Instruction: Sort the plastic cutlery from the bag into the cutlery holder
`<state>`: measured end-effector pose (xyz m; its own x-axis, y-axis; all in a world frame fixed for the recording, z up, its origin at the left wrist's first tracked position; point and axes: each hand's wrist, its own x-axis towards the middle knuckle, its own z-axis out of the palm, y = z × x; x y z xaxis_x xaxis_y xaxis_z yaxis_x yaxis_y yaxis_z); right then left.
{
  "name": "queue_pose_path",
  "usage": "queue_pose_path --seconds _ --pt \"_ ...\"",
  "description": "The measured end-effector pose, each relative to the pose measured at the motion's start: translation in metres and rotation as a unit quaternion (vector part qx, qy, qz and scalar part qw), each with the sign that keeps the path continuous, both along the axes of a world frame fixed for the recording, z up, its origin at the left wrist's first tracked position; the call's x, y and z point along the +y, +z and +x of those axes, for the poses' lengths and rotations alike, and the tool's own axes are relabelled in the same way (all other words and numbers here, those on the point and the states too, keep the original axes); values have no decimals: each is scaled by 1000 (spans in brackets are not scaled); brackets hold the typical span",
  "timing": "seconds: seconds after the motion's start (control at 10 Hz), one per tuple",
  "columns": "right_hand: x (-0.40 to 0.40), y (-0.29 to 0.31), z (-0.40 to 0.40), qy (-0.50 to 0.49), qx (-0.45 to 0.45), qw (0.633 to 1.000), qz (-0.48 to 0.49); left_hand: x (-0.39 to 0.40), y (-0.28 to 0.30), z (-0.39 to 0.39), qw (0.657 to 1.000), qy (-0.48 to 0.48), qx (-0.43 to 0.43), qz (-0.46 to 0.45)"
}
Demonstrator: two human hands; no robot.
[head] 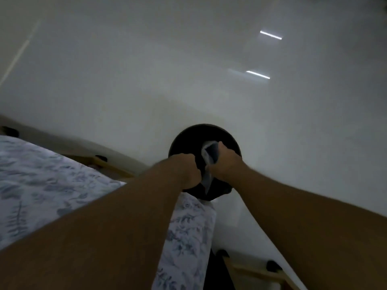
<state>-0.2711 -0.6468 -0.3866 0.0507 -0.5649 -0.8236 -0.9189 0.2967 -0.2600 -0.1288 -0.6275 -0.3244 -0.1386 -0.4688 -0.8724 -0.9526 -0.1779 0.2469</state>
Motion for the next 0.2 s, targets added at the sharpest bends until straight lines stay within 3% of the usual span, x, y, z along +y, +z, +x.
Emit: queue_pose_path --seconds 0.1,0.2 --pt "8 25 3 132 38 989 -46 10 5 11 1000 2 1 -30" --pt "19 65 6 197 54 970 -134 15 20 20 997 14 4 -81"
